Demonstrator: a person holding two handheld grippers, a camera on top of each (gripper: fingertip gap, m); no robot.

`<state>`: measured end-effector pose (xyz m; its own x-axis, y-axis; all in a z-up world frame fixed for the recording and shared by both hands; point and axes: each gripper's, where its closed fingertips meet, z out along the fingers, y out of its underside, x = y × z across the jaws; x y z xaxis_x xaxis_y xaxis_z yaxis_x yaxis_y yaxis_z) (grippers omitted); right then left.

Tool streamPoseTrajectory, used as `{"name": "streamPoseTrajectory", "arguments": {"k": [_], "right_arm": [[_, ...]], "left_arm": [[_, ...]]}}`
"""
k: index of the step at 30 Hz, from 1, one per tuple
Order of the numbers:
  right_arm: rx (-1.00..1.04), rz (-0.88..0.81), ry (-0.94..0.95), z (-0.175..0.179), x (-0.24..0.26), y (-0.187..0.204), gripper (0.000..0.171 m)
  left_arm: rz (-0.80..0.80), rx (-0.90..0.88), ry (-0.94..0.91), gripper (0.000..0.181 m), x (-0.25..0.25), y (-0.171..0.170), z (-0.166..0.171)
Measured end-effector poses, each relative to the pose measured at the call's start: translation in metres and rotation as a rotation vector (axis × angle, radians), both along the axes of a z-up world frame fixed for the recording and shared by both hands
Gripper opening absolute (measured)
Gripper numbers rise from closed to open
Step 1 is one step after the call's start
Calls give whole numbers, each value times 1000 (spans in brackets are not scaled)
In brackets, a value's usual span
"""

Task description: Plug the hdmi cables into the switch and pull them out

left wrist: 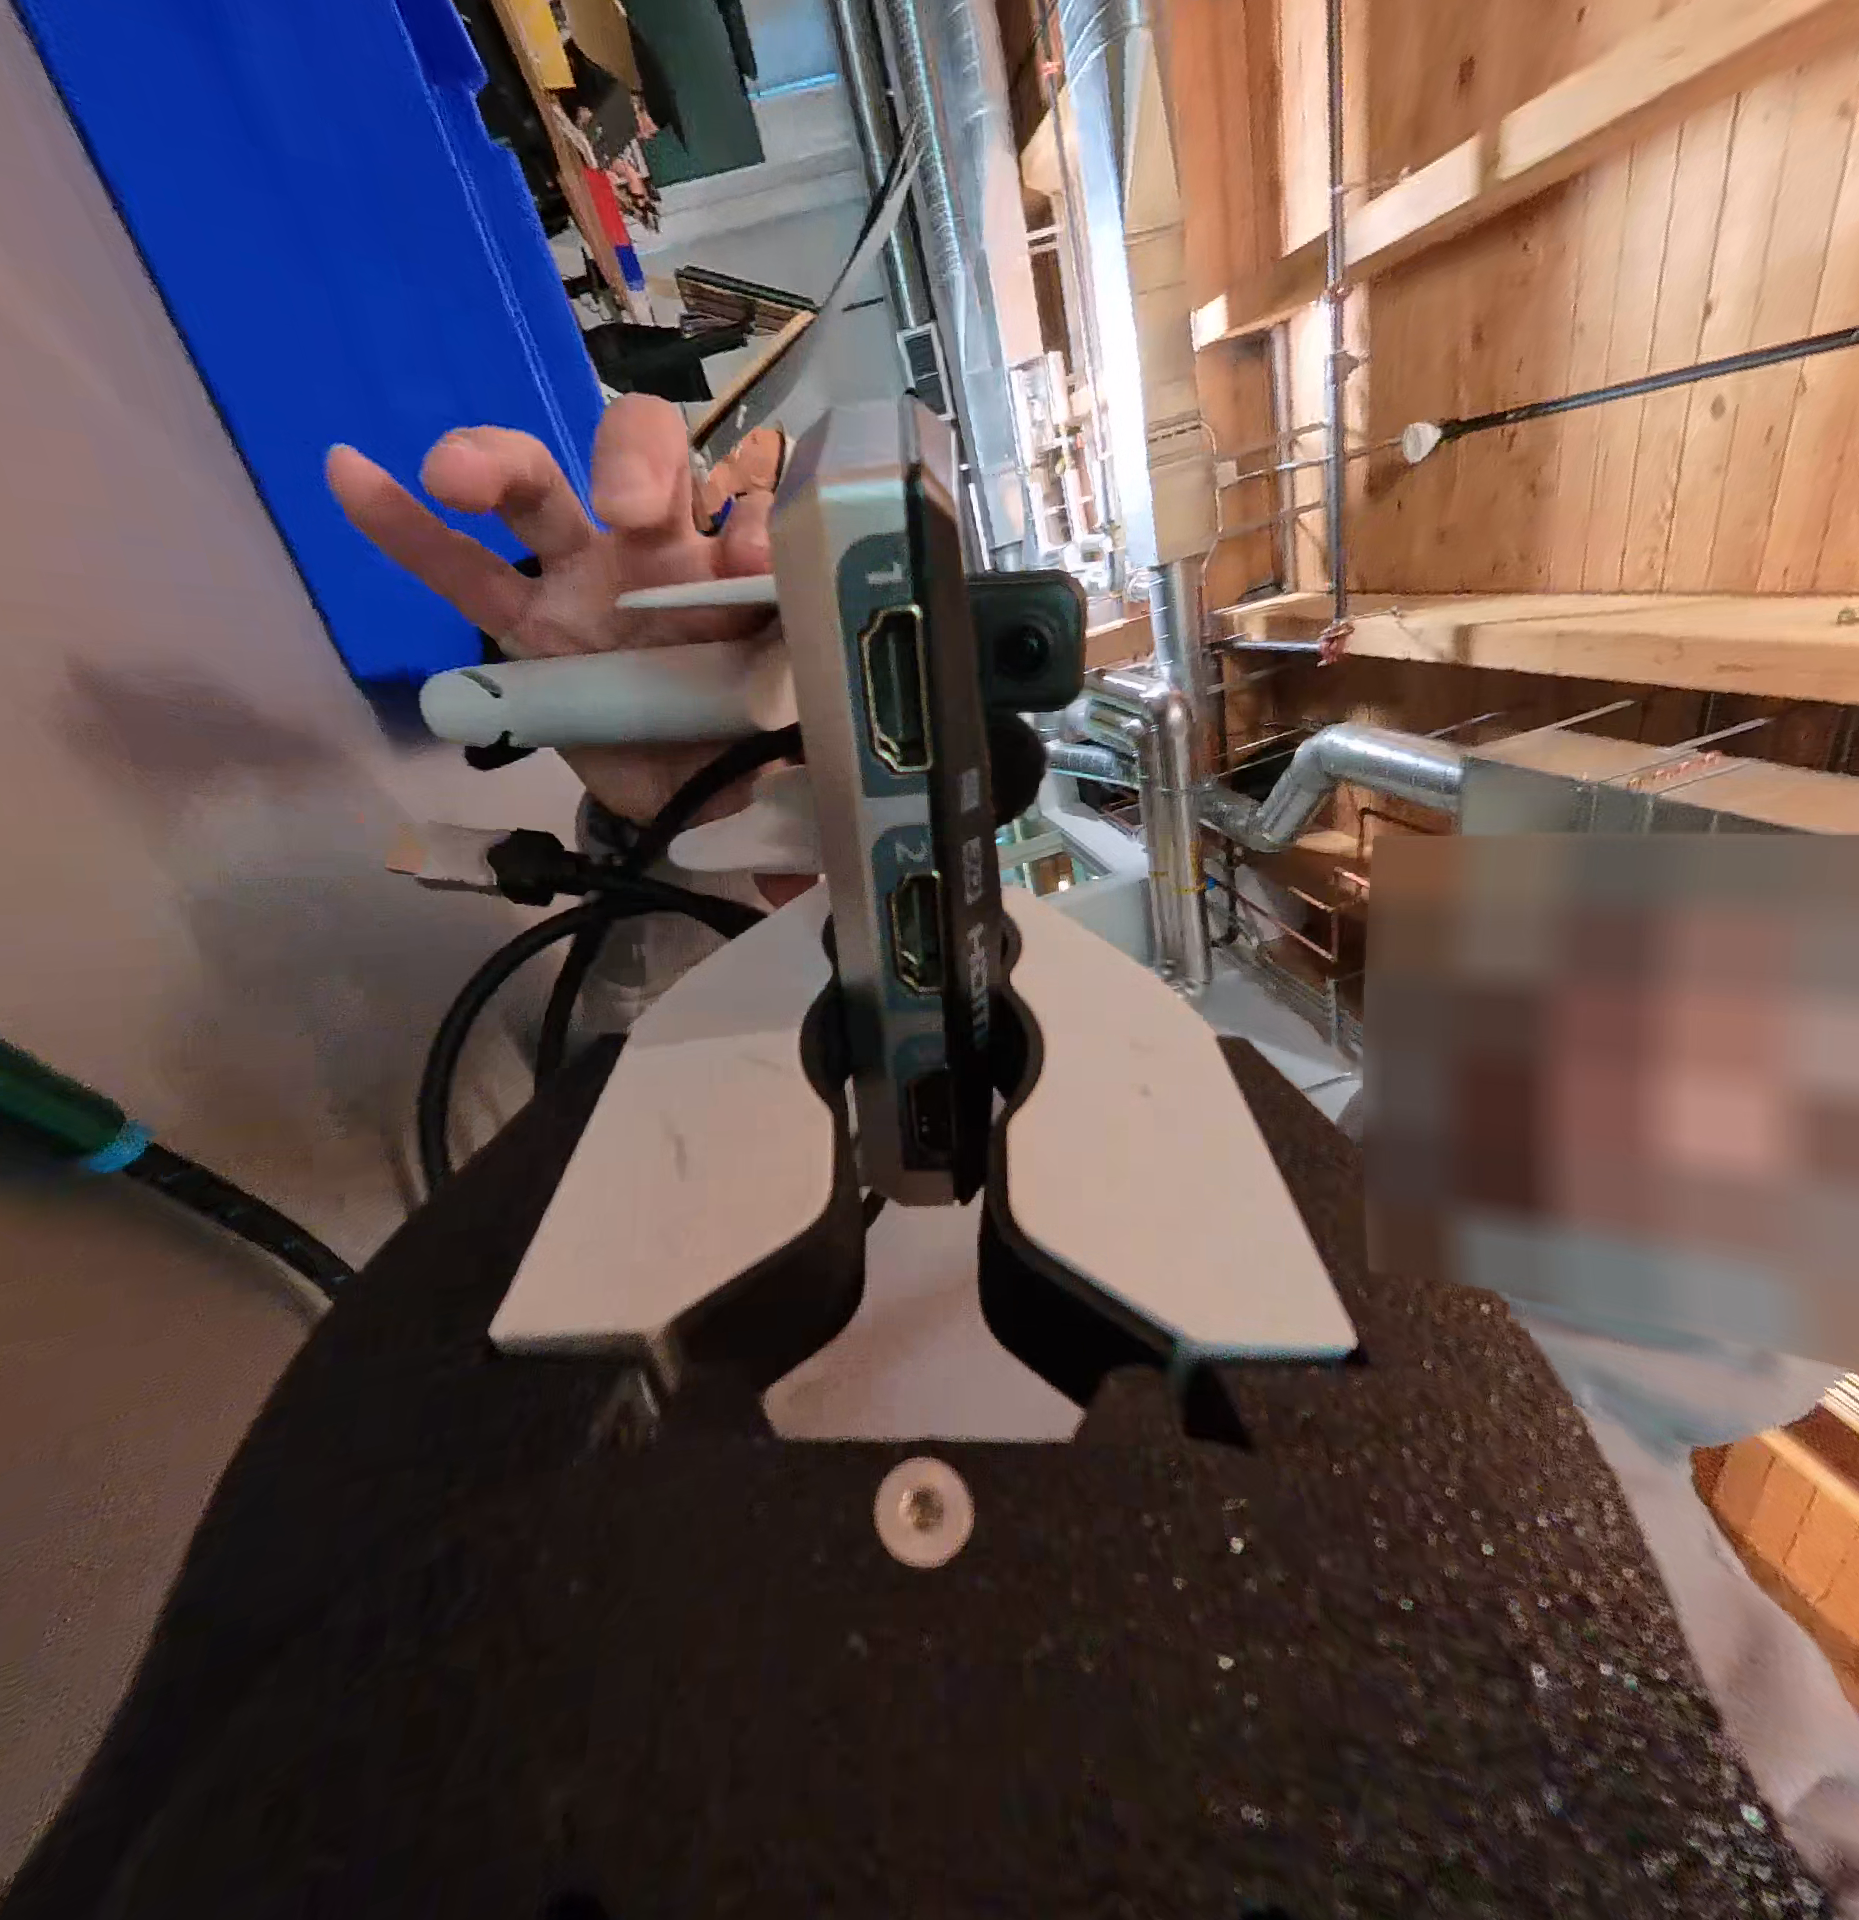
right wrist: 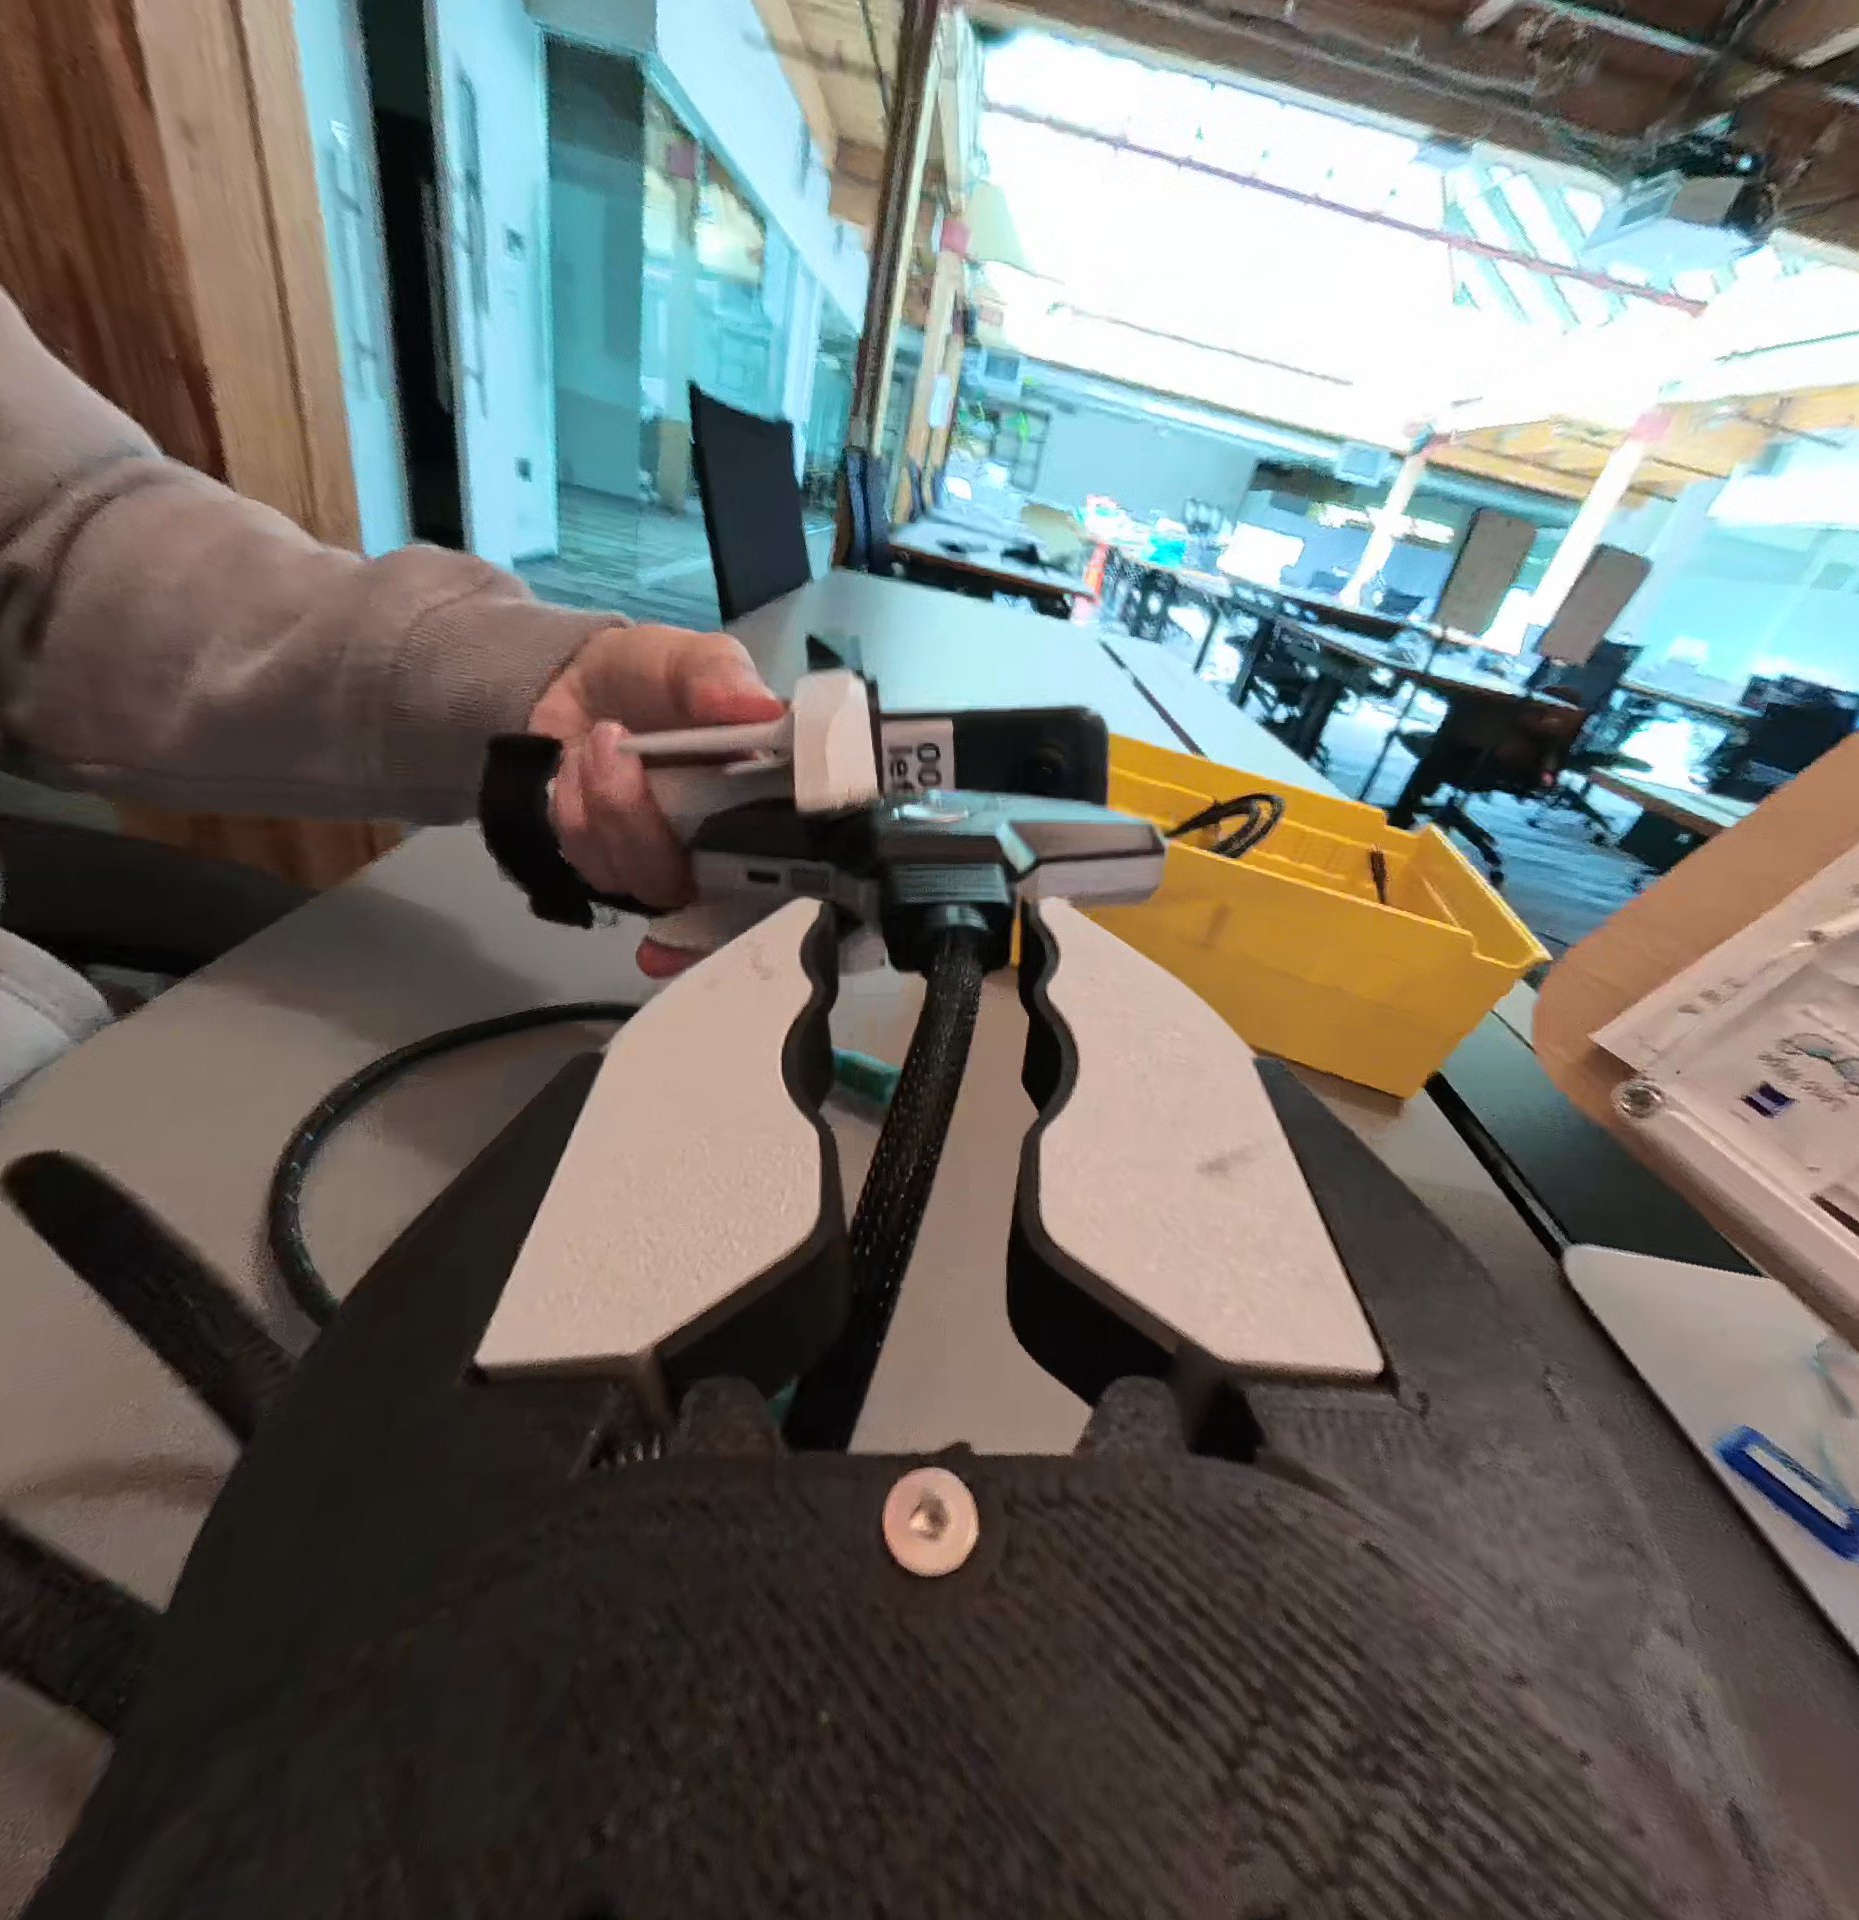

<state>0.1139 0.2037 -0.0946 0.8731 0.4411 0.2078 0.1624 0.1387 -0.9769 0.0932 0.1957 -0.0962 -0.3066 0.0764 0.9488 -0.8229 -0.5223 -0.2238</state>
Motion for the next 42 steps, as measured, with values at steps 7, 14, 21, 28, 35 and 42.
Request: {"name": "streamPoseTrajectory", "arguments": {"k": [7, 14, 21, 28, 35, 42], "right_arm": [[48, 33, 103, 11, -3, 0, 30], [41, 4, 78, 9, 1, 1, 27], [52, 4, 224, 20, 4, 4, 28], [114, -21, 69, 18, -1, 4, 26], [118, 27, 8, 16, -5, -5, 26], [87, 34, 108, 20, -4, -3, 26]], "left_arm": [[-6, -36, 42, 21, 0, 2, 3], [-8, -28, 57, 21, 1, -2, 6], [-2, -44, 53, 21, 4, 1, 14], [14, -17, 61, 22, 1, 3, 13], [-59, 28, 53, 21, -6, -7, 12], [-59, 30, 46, 21, -5, -5, 17]]}}
